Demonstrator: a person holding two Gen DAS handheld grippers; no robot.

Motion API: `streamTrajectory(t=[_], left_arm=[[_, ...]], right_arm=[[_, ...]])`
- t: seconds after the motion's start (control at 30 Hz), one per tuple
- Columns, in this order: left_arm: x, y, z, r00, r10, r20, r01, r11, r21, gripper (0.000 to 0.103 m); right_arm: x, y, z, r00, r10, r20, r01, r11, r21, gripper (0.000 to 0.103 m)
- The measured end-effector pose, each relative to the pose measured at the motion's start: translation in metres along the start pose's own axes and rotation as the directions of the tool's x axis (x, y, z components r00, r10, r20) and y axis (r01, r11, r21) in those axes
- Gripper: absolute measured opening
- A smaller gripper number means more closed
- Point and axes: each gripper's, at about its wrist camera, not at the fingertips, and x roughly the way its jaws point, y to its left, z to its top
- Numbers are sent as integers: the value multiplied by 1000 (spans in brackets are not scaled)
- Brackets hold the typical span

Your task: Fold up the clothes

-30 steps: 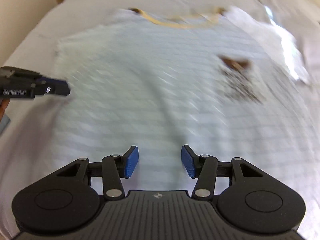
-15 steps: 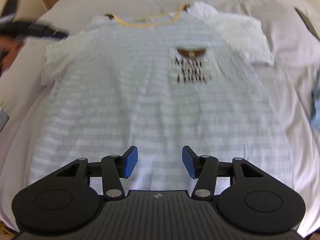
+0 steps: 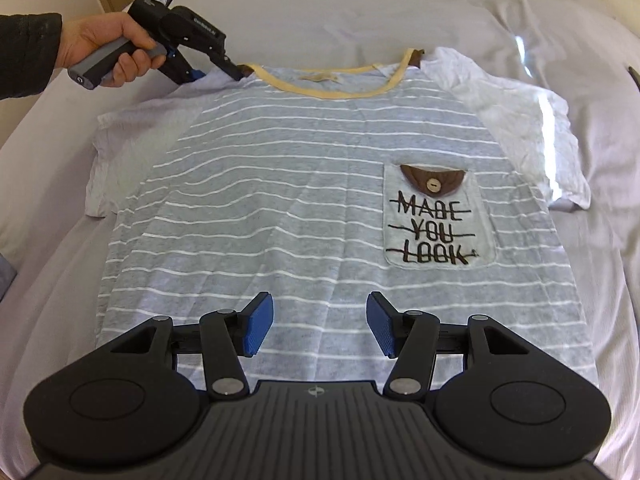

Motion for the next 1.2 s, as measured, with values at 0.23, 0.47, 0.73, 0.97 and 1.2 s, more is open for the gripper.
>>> streamTrajectory(t=[0.23,0.47,0.73,0.97,1.2], left_arm=[[-17,-61,-38,921,150,360,-336,774,537,4],[-14,-57,-37,940,209,269,-324,795,513,13],[-34,-75,-38,921,140,363,-307,834,458,15],[28,-72,-43,932,310,190,-363,796,484,15],[2,-84,-52,929,242,279,-350,816,459,17]], right_arm=[[11,-3,18,1000,-7,15,7,1000,15,54],[26,2,47,998,3,66,-3,1000,-1,55],[42,7,82,990,28,140,-24,999,-30,57],[73,4,121,982,46,181,-41,999,-33,57],[101,-5,147,979,59,197,-50,997,-52,57]])
